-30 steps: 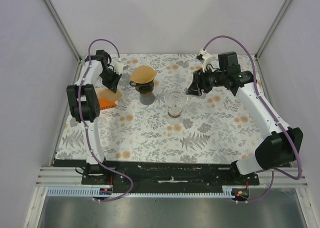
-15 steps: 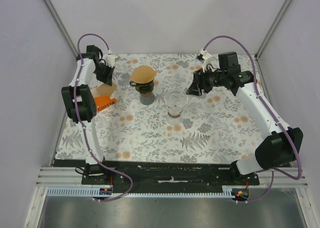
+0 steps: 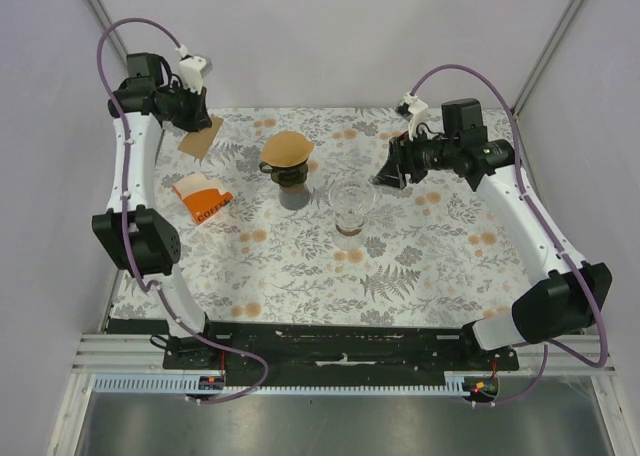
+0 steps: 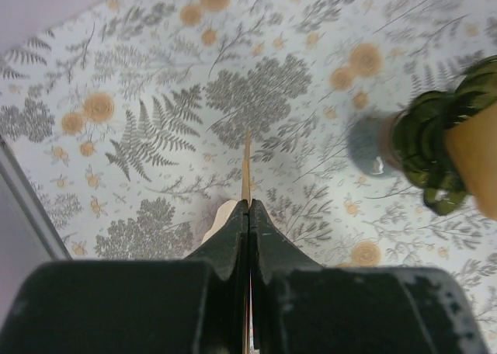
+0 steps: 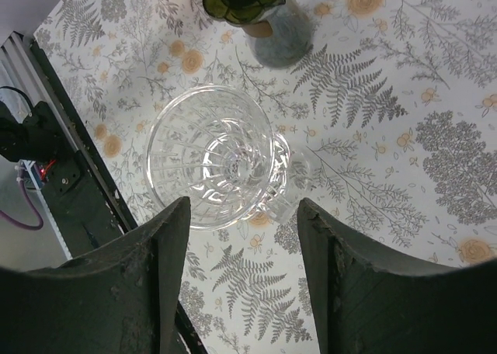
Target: Place the coffee filter in the dripper
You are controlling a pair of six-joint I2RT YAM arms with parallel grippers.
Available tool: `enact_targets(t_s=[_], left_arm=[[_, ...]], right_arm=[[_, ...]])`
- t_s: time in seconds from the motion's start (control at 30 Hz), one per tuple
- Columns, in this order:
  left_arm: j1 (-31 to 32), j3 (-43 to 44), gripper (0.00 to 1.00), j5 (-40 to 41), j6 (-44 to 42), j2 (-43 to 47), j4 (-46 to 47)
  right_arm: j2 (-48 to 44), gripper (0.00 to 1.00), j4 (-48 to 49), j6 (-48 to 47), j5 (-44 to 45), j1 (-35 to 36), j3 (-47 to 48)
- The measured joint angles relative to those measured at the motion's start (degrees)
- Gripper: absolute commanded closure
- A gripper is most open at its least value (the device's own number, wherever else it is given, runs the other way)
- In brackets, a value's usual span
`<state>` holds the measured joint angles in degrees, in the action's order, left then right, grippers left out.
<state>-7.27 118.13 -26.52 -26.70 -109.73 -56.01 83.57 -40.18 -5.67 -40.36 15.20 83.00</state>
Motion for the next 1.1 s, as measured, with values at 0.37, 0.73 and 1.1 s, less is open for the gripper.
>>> enact_targets(t_s=[0.37,0.73,1.1], left_arm=[[9.8,8.8,0.98,-11.3,-3.3,9.8,-14.6],[28.3,4.1,0.98,-23.1,-11.0,31.7,-20.3],[28.9,3.7,0.98,-28.1,-11.0,30.5,-20.7]], right_arm=[[-13.0,0.29,9.3,-0.6,-3.3,6.1,1.9],[-16.0,0.2,26.8,-1.5,-4.8,19.1,-2.3],[-10.1,0.44,35.5,-0.1,-8.8,27.4,-3.8]])
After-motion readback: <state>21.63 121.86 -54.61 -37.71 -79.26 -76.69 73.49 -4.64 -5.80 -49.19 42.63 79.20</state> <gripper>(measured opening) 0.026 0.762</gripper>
